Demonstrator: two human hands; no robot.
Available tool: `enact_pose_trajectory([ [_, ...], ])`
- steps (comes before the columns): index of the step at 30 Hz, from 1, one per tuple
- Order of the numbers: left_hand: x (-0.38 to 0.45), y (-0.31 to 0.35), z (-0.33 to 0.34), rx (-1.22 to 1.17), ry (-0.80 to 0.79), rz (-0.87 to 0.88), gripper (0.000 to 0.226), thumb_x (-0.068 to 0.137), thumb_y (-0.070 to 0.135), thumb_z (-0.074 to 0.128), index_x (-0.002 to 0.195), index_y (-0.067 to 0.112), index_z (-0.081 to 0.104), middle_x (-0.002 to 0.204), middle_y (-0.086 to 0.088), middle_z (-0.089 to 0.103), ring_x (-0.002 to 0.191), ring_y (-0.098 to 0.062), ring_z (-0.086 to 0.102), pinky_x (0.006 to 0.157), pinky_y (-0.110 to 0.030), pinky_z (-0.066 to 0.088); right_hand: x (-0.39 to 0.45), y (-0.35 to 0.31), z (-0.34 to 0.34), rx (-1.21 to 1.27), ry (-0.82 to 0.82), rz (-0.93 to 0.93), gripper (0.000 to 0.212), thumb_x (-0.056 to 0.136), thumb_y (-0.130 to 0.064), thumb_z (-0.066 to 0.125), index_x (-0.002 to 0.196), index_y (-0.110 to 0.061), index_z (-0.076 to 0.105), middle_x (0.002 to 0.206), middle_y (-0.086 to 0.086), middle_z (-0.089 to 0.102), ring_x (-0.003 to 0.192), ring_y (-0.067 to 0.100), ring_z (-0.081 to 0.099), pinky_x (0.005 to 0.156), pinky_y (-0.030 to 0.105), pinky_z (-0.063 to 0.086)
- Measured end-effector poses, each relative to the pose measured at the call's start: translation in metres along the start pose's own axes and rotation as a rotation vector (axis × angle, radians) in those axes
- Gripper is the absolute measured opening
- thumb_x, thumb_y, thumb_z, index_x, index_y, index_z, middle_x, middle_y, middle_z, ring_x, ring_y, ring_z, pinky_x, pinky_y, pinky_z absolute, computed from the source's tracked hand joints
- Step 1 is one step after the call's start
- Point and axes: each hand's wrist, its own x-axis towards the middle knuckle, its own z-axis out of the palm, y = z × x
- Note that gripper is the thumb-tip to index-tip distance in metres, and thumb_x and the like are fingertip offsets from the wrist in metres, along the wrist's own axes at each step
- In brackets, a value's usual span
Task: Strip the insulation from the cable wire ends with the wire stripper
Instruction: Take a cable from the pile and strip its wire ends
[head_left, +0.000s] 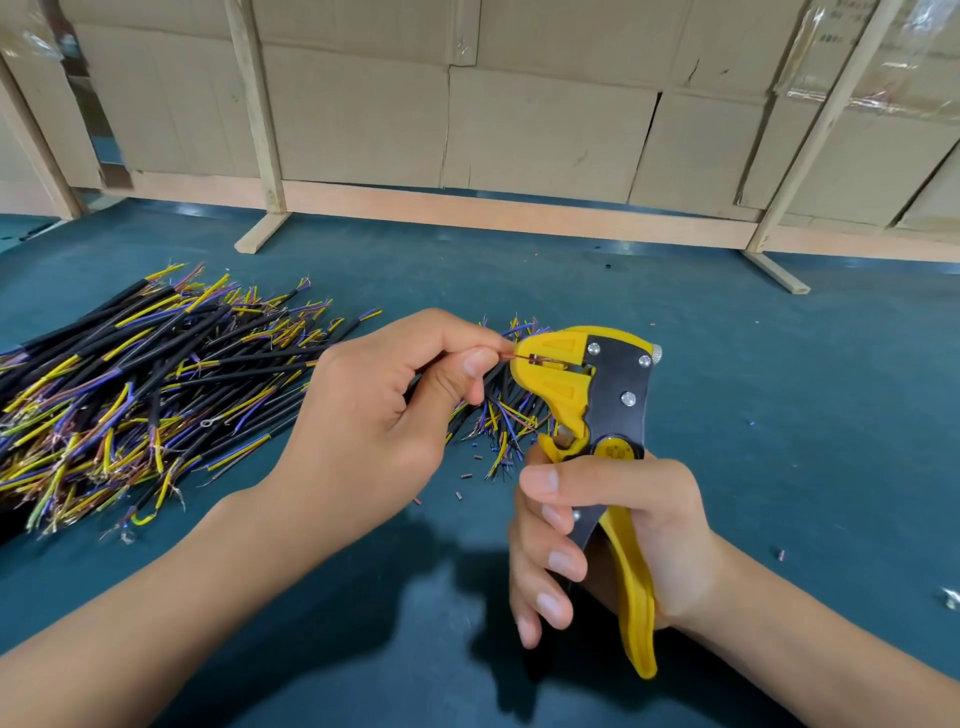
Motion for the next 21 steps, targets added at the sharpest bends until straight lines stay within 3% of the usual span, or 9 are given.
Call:
enact_pose_trajectory([
  [4, 0.003, -0.001, -0.004, 0.072, 0.001, 0.059, 0.019, 0.099, 0.014, 0.056, 0.101, 0.03, 0.066, 0.073, 0.01, 0.062, 0.061, 0.005, 0.05, 0.061, -0.004, 0.032, -0.001, 0.0, 0.007, -0.013, 0.064, 0.019, 0.029, 0.08, -0.011, 0.064, 0.057, -0.006, 0.046, 0.045, 0.008, 0.04, 0.037, 0.023, 0.05, 0.051, 0.037, 0.053],
  [8, 0.004, -0.008, -0.005, 0.18, -0.044, 0.12, 0.017, 0.1, 0.01, 0.055, 0.098, 0.012, 0.072, 0.076, 0.007, 0.059, 0.071, 0.006, 0.049, 0.069, -0.005, 0.034, -0.001, 0.002, 0.01, -0.018, 0.165, 0.059, 0.036, 0.075, -0.02, 0.069, 0.051, -0.015, 0.042, 0.039, 0.001, 0.033, 0.026, 0.016, 0.036, 0.037, 0.025, 0.044],
  [14, 0.007, -0.018, -0.006, 0.312, -0.046, 0.181, 0.016, 0.098, 0.006, 0.056, 0.098, 0.006, 0.072, 0.083, 0.012, 0.052, 0.072, 0.001, 0.044, 0.072, -0.004, 0.035, 0.003, 0.002, 0.01, -0.041, 0.208, 0.064, 0.038, 0.076, -0.02, 0.069, 0.053, -0.014, 0.04, 0.04, 0.002, 0.031, 0.026, 0.017, 0.035, 0.037, 0.025, 0.044],
  [16, 0.009, -0.022, -0.005, 0.346, -0.055, 0.201, 0.018, 0.096, 0.001, 0.053, 0.097, 0.004, 0.072, 0.082, 0.008, 0.057, 0.071, -0.004, 0.048, 0.069, -0.011, 0.04, 0.004, 0.005, 0.012, -0.05, 0.251, 0.059, 0.038, 0.076, -0.02, 0.069, 0.054, -0.014, 0.039, 0.041, 0.002, 0.03, 0.027, 0.017, 0.034, 0.038, 0.025, 0.044],
  [19, 0.018, -0.04, -0.027, 0.496, 0.039, 0.002, 0.032, 0.086, -0.001, 0.044, 0.101, 0.004, 0.072, 0.088, -0.008, 0.07, 0.081, -0.024, 0.064, 0.075, -0.03, 0.047, -0.001, 0.001, 0.013, -0.022, 0.299, -0.017, 0.038, 0.072, -0.021, 0.071, 0.053, -0.014, 0.039, 0.041, 0.003, 0.029, 0.028, 0.018, 0.034, 0.04, 0.028, 0.044],
  [21, 0.023, -0.057, -0.058, 0.503, 0.203, -0.229, 0.025, 0.098, 0.009, 0.049, 0.107, 0.012, 0.072, 0.088, -0.005, 0.071, 0.08, -0.016, 0.063, 0.073, -0.025, 0.042, -0.006, -0.008, 0.015, -0.019, 0.292, -0.109, 0.037, 0.074, -0.021, 0.07, 0.052, -0.015, 0.04, 0.042, 0.003, 0.03, 0.028, 0.019, 0.036, 0.042, 0.03, 0.046],
])
